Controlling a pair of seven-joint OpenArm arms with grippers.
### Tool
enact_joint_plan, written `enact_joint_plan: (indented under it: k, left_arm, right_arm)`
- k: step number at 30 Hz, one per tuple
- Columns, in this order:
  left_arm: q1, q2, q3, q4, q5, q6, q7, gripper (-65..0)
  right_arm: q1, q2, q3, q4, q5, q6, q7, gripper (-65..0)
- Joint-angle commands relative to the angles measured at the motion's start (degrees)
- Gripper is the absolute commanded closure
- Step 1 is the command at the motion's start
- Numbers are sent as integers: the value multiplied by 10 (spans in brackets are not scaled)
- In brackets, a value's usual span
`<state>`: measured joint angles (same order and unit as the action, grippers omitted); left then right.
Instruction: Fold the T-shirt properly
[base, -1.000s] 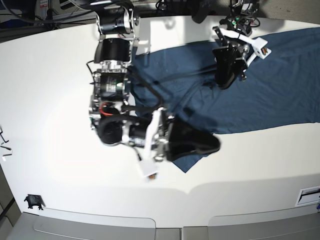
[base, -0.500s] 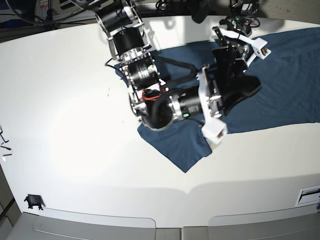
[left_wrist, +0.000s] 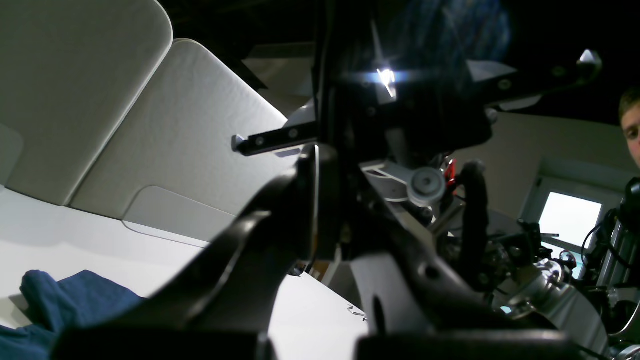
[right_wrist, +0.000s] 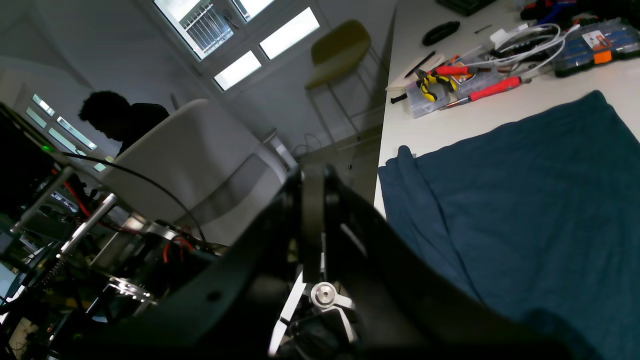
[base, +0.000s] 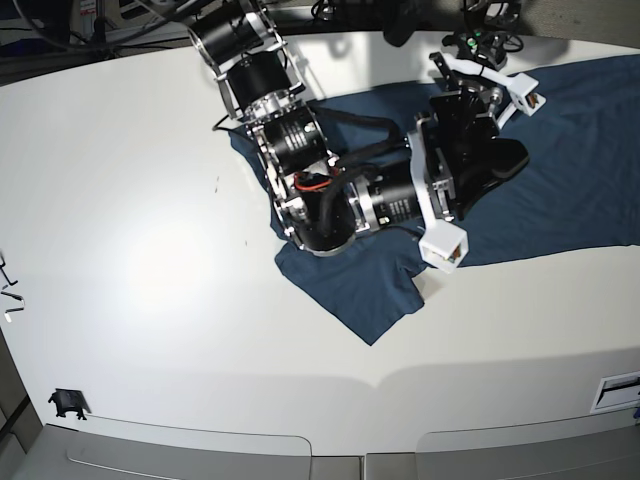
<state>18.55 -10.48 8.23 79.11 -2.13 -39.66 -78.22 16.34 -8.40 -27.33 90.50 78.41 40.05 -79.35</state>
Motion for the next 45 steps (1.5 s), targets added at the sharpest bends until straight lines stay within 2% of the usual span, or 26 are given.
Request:
enact_joint_plan:
  k: [1, 3, 7, 13, 17, 21, 27, 34, 41, 45]
  left_arm:
    - [-8, 1, 1, 12, -3, -3, -10, 0]
    - [-8, 1, 1, 13, -6, -3, -7, 0]
    - [-8, 1, 0, 16, -48, -3, 40, 0]
    - [-8, -2, -5, 16, -54, -3, 80, 0]
    - [-8, -2, -49, 16, -54, -3, 134, 0]
    - [-7, -15, -113, 16, -54, -3, 144, 0]
    - [6, -73, -202, 16, -48, -3, 216, 0]
    - [104, -133, -315, 16, -50, -3, 218, 0]
    - [252, -144, -444, 16, -50, -3, 212, 0]
    - [331, -143, -485, 16, -50, -3, 225, 0]
  right_arm:
    - [6, -6, -4, 7, 8, -1, -6, 0]
    - [6, -6, -4, 7, 8, -1, -6, 0]
    - [6, -6, -4, 7, 8, -1, -6, 0]
    - [7, -6, -4, 7, 8, -1, -6, 0]
    - [16, -6, 0, 8, 8, -1, -6, 0]
    - [43, -6, 28, 8, 8, -1, -6, 0]
    - [116, -6, 138, 8, 8, -1, -6, 0]
    - [179, -6, 307, 8, 8, -1, -6, 0]
    - [181, -6, 448, 8, 8, -1, -6, 0]
    - [181, -3, 518, 8, 10, -1, -6, 0]
